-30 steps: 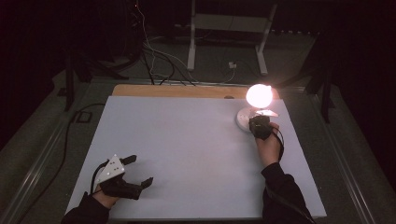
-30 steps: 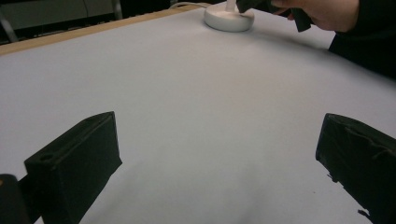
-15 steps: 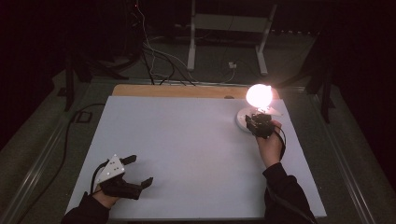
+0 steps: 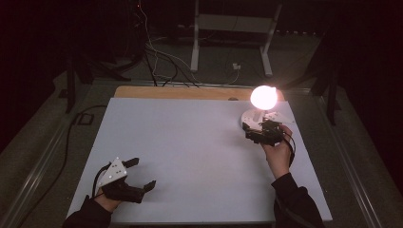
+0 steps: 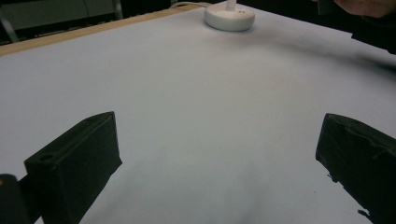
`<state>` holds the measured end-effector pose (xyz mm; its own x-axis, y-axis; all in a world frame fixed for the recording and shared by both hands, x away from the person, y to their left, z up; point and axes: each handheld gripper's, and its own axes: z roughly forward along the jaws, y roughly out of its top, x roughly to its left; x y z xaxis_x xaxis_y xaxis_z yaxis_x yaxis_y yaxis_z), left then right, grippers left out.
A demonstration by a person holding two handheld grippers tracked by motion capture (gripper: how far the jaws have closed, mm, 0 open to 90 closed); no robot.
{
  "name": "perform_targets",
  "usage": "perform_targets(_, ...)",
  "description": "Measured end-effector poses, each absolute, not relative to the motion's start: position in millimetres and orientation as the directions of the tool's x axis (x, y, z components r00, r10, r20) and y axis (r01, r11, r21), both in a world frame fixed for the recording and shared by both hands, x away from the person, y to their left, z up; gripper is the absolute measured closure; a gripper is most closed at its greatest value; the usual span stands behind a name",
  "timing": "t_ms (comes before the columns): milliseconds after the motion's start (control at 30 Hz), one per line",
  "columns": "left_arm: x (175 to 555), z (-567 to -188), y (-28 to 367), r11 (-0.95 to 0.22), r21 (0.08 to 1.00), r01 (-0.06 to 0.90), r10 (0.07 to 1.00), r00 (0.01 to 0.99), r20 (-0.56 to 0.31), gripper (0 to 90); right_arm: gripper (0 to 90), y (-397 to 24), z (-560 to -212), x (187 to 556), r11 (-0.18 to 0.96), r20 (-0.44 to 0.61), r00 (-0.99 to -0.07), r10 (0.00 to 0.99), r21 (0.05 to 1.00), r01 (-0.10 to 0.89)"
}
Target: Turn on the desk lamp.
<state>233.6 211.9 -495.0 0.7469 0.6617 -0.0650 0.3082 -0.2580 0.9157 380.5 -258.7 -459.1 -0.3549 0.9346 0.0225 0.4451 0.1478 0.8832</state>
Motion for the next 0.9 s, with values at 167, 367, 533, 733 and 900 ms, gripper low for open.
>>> perform_targets(167, 234, -495, 212, -0.260, 0.914, 0.311, 0.658, 0.750, -0.068, 0.3, 0.0, -259, -457, 374, 0.158, 0.013, -0.352, 0.936, 0.878, 0.452)
perform_targets(367, 234, -495, 212, -0.259, 0.915, 0.311, 0.659, 0.749, -0.068, 0.3, 0.0, -259, -460, 362, 0.189, 0.019, -0.412, 0.911, 0.869, 0.458)
perform_targets(533, 233, -495, 212, -0.261, 0.915, 0.309, 0.657, 0.751, -0.066, 0.3, 0.0, -261, -461, 351, 0.189, 0.039, -0.438, 0.898, 0.866, 0.464)
perform_targets(733, 233, -495, 212, -0.261, 0.915, 0.309, 0.658, 0.750, -0.066, 0.3, 0.0, -264, -468, 337, 0.196, 0.042, -0.450, 0.892, 0.861, 0.469)
perform_targets(900, 233, -495, 212, -0.261, 0.915, 0.307, 0.657, 0.752, -0.065, 0.3, 0.0, -263, -474, 322, 0.219, 0.029, -0.463, 0.886, 0.852, 0.475)
